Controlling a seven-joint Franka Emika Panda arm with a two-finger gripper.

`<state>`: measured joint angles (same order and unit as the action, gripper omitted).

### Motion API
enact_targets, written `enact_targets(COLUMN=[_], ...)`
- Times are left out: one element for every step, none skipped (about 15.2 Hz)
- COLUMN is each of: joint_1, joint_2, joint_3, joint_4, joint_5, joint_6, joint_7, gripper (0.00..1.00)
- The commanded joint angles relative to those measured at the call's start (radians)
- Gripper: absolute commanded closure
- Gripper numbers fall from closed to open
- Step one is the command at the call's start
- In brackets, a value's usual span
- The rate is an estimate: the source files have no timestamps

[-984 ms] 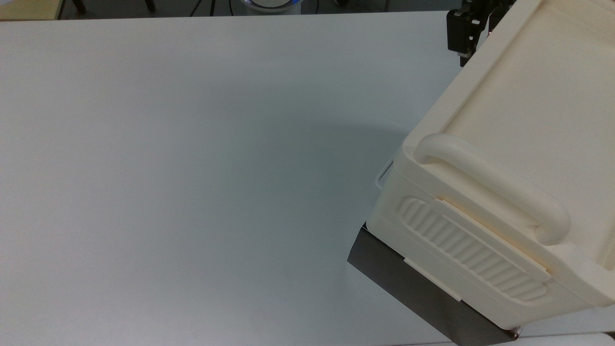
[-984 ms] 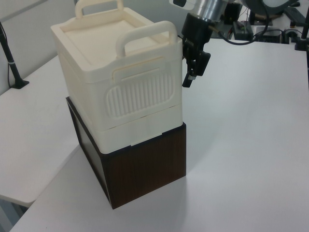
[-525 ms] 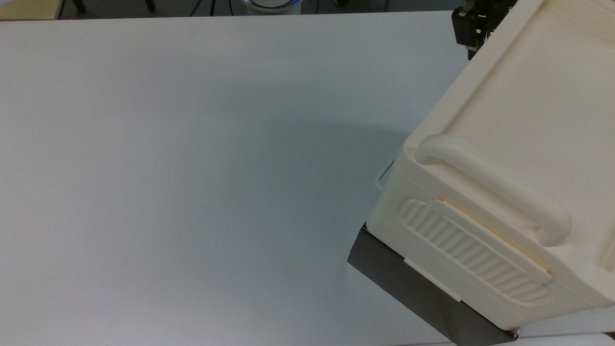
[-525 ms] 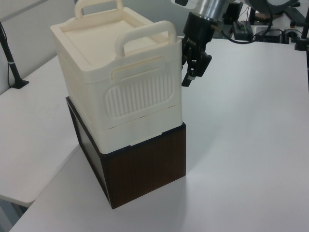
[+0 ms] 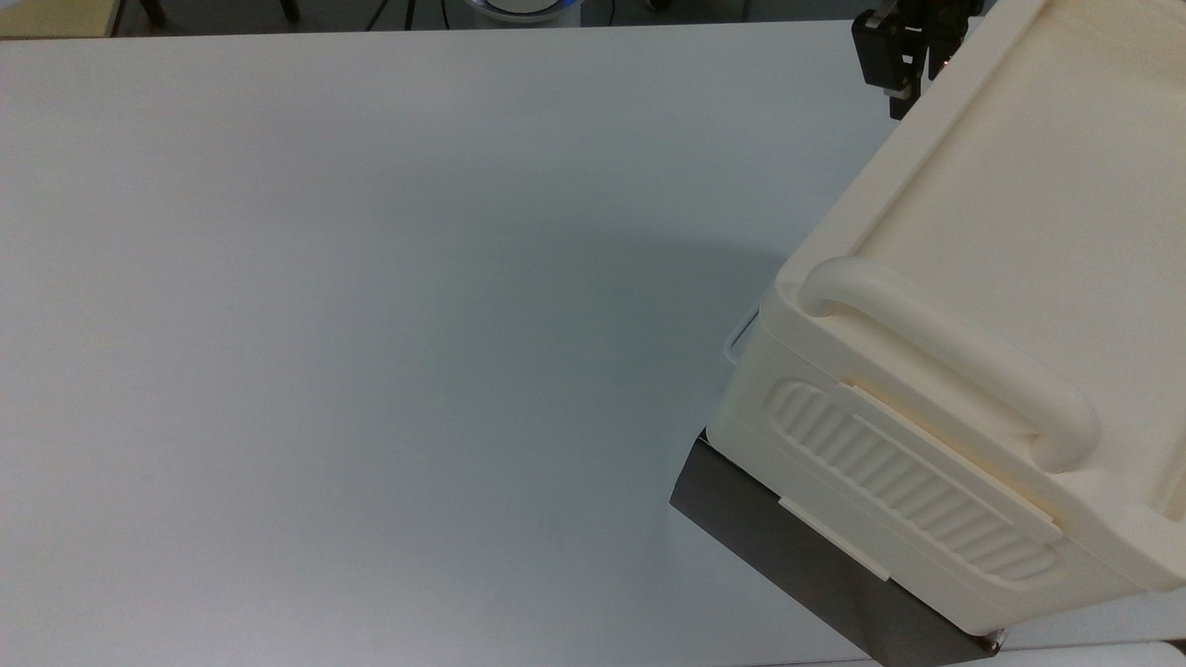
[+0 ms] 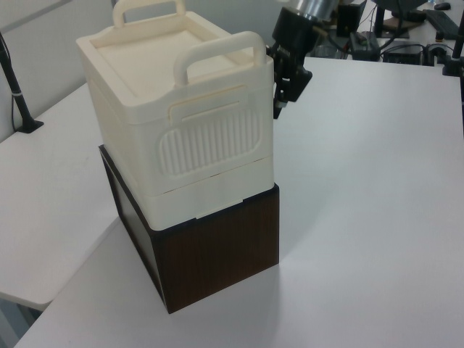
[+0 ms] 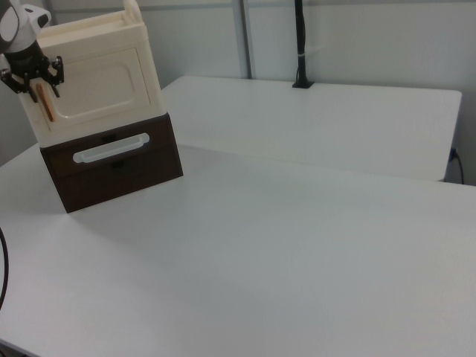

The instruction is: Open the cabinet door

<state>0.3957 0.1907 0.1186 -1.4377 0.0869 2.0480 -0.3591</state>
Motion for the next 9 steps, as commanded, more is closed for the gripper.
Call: enact_targets(joint_1=[0.005, 0.005, 0.006, 0.008, 0.011, 0.011, 0.011, 0.009, 0.011], joint_2=[0.013, 0.015, 0.016, 0.015, 0.016, 0.016, 0.015, 0.015, 0.015], joint_3=[-0.007, -0.005, -0.004, -0.002, -0.002, -0.002, -0.002, -0.002, -0.002], joint_4=[0.019, 0.019, 0.019, 0.019, 0.019, 0.019, 0.019, 0.019, 0.017], joint_5=[0.008, 0.008, 0.008, 0.010, 0.010, 0.010, 0.013, 0.014, 0.014], joint_6=[0.029, 0.031, 0.031, 0.031, 0.031, 0.031, 0.031, 0.029, 0.029], joint_7=[-0.026, -0.026, -0.026, -0.026, -0.026, -0.026, -0.029, -0.031, -0.031], gripper=[0.58, 0.59, 0.59, 0.60, 0.62, 0.63, 0.72, 0.78, 0.82])
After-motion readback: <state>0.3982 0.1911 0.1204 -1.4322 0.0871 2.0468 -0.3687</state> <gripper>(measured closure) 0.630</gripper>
